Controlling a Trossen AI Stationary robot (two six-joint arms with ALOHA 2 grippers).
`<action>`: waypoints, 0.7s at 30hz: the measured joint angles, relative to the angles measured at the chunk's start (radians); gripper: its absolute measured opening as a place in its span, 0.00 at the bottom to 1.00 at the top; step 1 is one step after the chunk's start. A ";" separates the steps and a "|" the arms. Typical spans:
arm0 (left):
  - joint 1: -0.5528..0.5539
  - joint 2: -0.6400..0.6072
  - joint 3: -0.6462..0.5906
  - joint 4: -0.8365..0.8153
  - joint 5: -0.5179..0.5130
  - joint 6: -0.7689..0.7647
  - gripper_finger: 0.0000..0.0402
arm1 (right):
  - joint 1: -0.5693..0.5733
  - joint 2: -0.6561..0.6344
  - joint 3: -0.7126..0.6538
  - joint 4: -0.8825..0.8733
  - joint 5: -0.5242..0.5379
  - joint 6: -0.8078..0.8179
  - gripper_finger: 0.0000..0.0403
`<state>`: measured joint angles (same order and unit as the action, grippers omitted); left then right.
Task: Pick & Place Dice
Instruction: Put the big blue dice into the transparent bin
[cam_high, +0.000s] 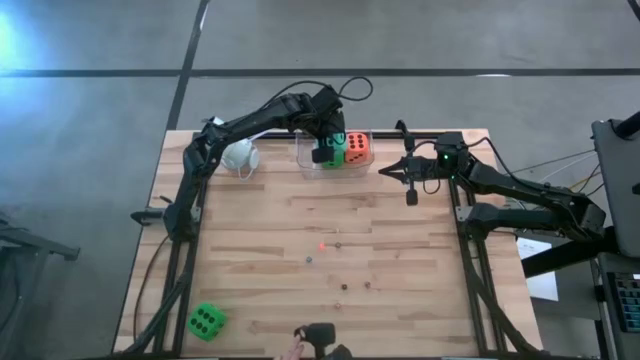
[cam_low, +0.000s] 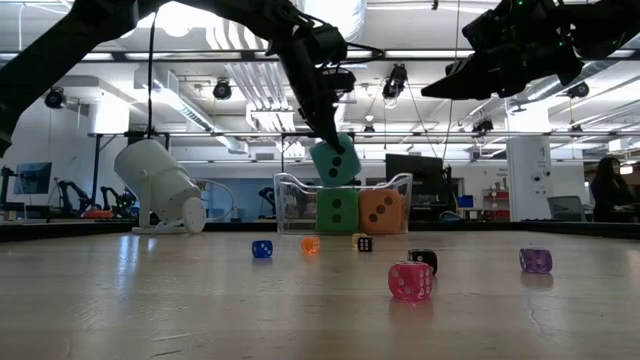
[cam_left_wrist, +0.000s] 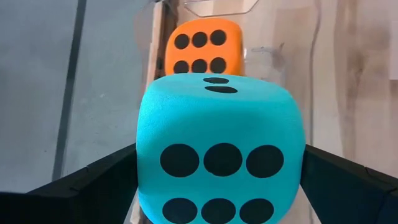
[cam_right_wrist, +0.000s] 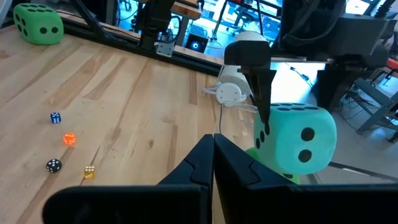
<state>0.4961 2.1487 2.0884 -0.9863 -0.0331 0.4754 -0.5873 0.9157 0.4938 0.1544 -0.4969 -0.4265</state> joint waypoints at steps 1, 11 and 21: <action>0.000 0.000 0.000 -0.002 0.006 0.000 1.00 | 0.000 0.000 0.000 0.000 0.000 0.000 0.02; 0.000 0.000 0.000 0.004 -0.001 0.000 1.00 | 0.000 0.000 0.000 0.000 0.000 0.000 0.02; 0.000 0.000 0.000 -0.016 0.020 -0.007 1.00 | 0.000 0.000 0.000 0.000 0.000 0.000 0.02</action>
<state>0.4961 2.1483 2.0884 -1.0018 -0.0133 0.4688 -0.5873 0.9157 0.4938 0.1543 -0.4969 -0.4267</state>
